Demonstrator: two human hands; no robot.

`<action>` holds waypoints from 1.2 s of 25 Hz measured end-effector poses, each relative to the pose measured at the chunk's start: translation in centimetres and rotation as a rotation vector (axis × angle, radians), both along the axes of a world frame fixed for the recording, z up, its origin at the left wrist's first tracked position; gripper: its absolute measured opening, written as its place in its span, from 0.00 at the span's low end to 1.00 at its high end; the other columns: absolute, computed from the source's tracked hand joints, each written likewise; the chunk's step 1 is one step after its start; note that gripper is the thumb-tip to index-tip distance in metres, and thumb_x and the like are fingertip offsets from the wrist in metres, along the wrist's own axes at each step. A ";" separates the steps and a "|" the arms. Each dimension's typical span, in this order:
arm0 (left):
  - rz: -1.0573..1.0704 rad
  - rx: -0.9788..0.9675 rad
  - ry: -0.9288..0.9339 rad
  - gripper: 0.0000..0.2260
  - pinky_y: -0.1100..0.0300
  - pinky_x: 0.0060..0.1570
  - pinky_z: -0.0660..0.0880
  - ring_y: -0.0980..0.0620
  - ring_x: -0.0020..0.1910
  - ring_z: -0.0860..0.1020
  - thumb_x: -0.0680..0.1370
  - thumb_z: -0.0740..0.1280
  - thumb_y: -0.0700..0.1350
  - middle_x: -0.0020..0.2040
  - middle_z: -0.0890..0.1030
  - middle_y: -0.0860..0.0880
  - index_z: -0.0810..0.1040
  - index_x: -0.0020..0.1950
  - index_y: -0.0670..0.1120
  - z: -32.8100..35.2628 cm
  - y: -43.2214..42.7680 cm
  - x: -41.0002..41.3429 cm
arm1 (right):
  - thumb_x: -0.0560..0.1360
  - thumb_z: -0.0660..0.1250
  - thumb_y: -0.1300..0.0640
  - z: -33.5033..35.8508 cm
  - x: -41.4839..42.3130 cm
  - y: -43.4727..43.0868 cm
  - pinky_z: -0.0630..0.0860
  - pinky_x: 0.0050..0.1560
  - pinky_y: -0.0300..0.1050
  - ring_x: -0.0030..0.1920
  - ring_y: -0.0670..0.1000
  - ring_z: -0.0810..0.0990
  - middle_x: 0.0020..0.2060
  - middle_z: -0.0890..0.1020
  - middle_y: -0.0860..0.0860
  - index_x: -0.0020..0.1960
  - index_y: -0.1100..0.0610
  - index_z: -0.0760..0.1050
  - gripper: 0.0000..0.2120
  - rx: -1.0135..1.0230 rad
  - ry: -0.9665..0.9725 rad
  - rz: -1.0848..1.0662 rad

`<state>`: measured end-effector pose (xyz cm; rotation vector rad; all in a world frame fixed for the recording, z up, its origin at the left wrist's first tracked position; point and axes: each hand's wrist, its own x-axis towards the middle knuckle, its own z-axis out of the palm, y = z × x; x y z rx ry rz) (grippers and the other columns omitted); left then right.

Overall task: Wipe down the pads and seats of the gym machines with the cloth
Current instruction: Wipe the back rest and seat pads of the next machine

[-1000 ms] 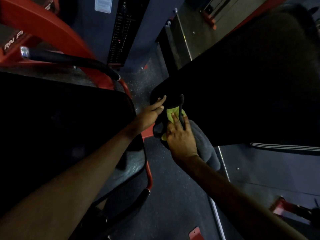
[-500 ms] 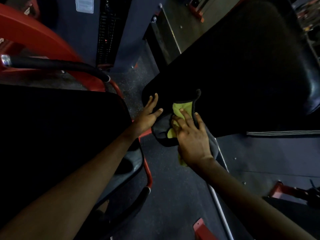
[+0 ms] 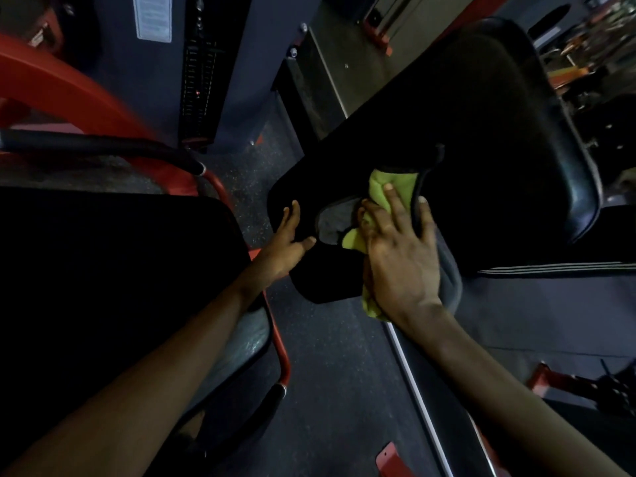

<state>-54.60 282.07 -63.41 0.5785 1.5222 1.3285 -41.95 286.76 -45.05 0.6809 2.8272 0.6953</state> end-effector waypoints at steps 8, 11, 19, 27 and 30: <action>0.014 0.039 0.073 0.35 0.63 0.72 0.50 0.54 0.80 0.50 0.82 0.65 0.39 0.82 0.49 0.52 0.50 0.82 0.54 -0.6 -1.2 -0.7 | 0.79 0.62 0.55 3.0 -8.1 3.5 0.44 0.79 0.65 0.81 0.59 0.53 0.76 0.69 0.55 0.73 0.60 0.72 0.24 0.057 -0.056 0.045; 0.094 0.025 0.121 0.32 0.58 0.77 0.55 0.54 0.80 0.54 0.81 0.66 0.39 0.82 0.53 0.52 0.55 0.81 0.53 -1.0 -1.1 -1.2 | 0.78 0.64 0.52 1.5 -10.6 3.8 0.44 0.79 0.66 0.82 0.59 0.51 0.76 0.69 0.54 0.74 0.59 0.71 0.26 0.050 -0.149 0.049; 0.026 0.049 0.021 0.36 0.74 0.72 0.50 0.63 0.77 0.48 0.80 0.66 0.35 0.80 0.49 0.57 0.50 0.82 0.50 -3.4 -1.4 -1.1 | 0.80 0.61 0.50 -3.0 -16.8 3.8 0.46 0.79 0.67 0.78 0.62 0.59 0.71 0.73 0.57 0.71 0.58 0.75 0.22 0.044 -0.299 0.025; 0.045 0.016 -0.030 0.33 0.85 0.61 0.50 0.58 0.78 0.51 0.80 0.65 0.32 0.80 0.53 0.53 0.54 0.81 0.46 -3.5 -1.8 -1.4 | 0.80 0.62 0.49 -4.1 -18.9 3.7 0.51 0.78 0.65 0.75 0.60 0.64 0.69 0.75 0.56 0.69 0.56 0.76 0.20 -0.038 -0.405 -0.023; 0.076 0.036 -0.059 0.32 0.76 0.67 0.52 0.57 0.79 0.52 0.80 0.64 0.32 0.81 0.54 0.53 0.56 0.81 0.46 -3.5 -1.7 -1.5 | 0.78 0.64 0.54 -2.8 -17.6 4.7 0.51 0.78 0.62 0.74 0.59 0.65 0.69 0.75 0.55 0.68 0.56 0.76 0.19 -0.027 -0.319 -0.012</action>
